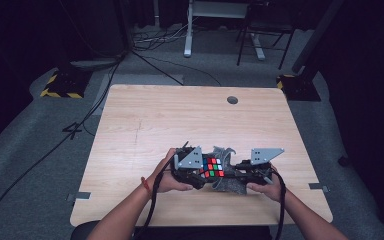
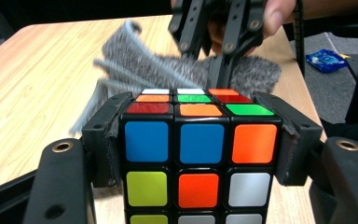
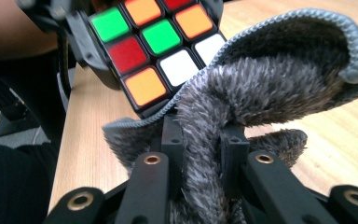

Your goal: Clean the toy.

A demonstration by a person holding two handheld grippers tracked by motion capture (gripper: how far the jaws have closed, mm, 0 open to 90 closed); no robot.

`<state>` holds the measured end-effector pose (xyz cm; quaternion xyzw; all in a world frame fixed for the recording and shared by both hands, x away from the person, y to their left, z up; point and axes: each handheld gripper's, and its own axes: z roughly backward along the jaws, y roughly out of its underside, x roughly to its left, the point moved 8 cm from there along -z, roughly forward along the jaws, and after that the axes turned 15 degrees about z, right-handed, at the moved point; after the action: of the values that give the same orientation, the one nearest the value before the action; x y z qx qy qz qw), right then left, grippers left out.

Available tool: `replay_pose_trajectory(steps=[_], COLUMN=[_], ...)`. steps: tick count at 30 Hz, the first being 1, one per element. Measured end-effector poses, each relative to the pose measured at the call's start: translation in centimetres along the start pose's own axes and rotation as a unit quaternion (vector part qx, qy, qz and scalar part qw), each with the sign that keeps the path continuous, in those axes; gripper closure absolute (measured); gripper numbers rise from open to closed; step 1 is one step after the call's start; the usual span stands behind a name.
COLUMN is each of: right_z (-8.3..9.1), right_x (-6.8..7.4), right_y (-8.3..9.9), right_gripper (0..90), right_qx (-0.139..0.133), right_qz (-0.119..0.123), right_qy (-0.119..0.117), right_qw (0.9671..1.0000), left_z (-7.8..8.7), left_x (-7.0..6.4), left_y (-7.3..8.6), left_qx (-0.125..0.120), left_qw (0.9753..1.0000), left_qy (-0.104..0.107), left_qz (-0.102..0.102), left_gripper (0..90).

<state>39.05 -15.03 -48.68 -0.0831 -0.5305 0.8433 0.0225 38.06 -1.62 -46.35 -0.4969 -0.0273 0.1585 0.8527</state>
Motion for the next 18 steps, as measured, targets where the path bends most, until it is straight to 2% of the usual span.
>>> replay_pose_trajectory(steps=[5,13,15,18], right_z=[0.7,1.4,1.2,1.1], right_x=[-0.1,0.2,0.3,0.0], right_y=[-0.7,-1.7,-1.7,-1.6], right_gripper=[77.5,77.5,77.5,77.6], right_qx=[-0.017,-0.037,-0.032,-0.025], right_qz=[0.011,0.025,0.028,0.022], right_qy=[0.009,0.021,0.023,0.029], right_qw=[0.9997,0.9988,0.9988,0.999], left_z=[0.0,-0.7,-0.8,-0.5], left_x=[0.1,0.2,0.2,0.3], left_y=[0.1,0.9,1.1,0.7], left_qx=[0.004,0.045,0.051,0.043], left_qw=[1.0,0.999,0.9986,0.999], left_qy=[0.0,-0.005,-0.012,-0.015], left_qz=[0.007,0.006,0.003,0.001], left_gripper=[32.9,33.4,33.5,33.8])
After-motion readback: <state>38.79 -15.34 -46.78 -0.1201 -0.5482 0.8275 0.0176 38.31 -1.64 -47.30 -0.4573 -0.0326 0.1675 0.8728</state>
